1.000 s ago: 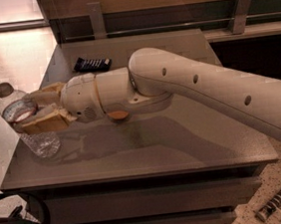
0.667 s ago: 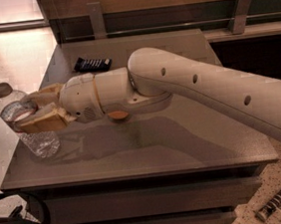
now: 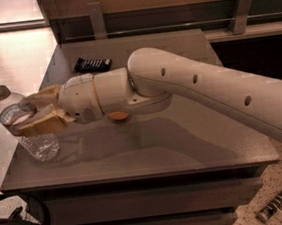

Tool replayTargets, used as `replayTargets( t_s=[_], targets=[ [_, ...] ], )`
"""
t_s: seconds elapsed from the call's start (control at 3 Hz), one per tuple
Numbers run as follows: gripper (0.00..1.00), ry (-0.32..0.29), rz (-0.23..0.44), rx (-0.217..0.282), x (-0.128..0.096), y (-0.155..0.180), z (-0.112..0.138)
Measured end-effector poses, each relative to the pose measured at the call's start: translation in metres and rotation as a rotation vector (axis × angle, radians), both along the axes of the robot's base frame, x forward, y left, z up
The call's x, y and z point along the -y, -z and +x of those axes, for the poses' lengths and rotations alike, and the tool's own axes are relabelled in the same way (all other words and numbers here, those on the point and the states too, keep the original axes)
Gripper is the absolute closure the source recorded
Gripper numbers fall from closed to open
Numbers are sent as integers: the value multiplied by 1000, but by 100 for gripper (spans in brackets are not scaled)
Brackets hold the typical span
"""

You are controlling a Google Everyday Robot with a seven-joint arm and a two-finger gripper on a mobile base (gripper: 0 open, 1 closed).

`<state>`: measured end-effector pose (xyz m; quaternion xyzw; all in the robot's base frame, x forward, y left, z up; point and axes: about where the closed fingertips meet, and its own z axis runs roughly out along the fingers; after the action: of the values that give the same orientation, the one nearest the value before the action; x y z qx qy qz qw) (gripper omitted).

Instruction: Pick water bottle

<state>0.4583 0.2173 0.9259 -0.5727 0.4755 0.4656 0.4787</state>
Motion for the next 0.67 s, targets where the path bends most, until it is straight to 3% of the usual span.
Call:
replayTargets(
  t_s=[0.67],
  targets=[
    [100,-6,15,77,10,-43,6]
  ],
)
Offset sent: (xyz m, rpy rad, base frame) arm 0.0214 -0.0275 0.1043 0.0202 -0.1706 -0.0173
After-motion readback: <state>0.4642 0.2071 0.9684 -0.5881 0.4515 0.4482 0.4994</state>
